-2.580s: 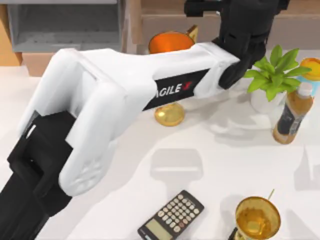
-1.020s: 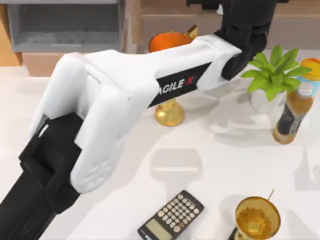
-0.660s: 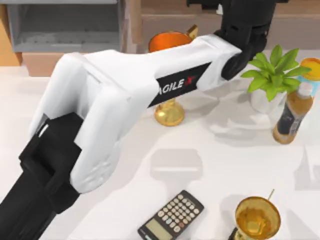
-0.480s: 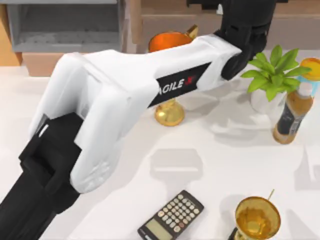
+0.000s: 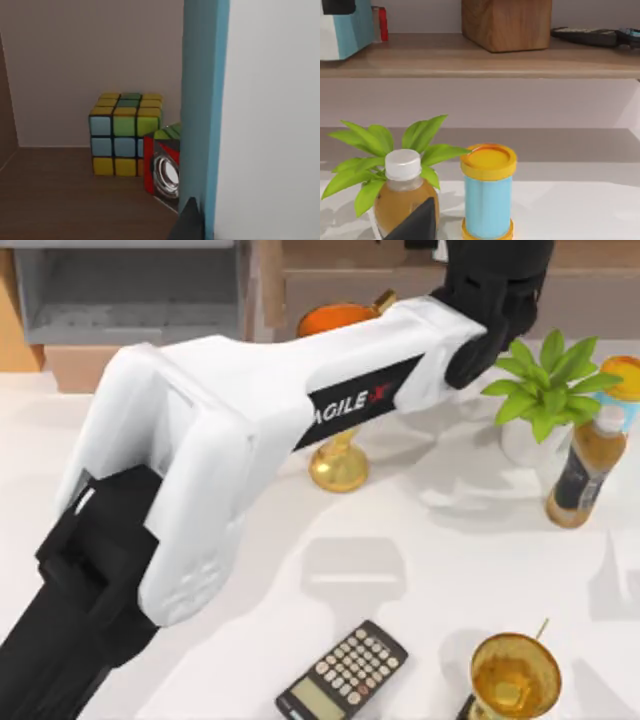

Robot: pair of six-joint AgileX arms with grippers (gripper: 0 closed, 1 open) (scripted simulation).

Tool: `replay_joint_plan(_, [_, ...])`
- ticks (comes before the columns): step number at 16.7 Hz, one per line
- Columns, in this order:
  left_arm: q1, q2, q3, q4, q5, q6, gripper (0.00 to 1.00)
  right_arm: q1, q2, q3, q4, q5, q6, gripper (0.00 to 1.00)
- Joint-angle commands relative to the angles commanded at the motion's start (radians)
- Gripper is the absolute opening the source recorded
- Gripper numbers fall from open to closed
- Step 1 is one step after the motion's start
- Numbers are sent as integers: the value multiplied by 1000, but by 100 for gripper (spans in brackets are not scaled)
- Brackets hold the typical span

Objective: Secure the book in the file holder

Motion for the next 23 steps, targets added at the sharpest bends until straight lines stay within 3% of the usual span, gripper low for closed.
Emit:
replay_joint_plan(5, [1,-1,-9,4,3,6,0,0,0,0,0,0,0,100])
replay_joint_plan(9, [19,-83,-108,33,54,74,0,0,0,0,0,0,0,100])
replay_joint_plan(23, [83,-626,-894,216,461,624,0,0,0,0,0,0,0,100])
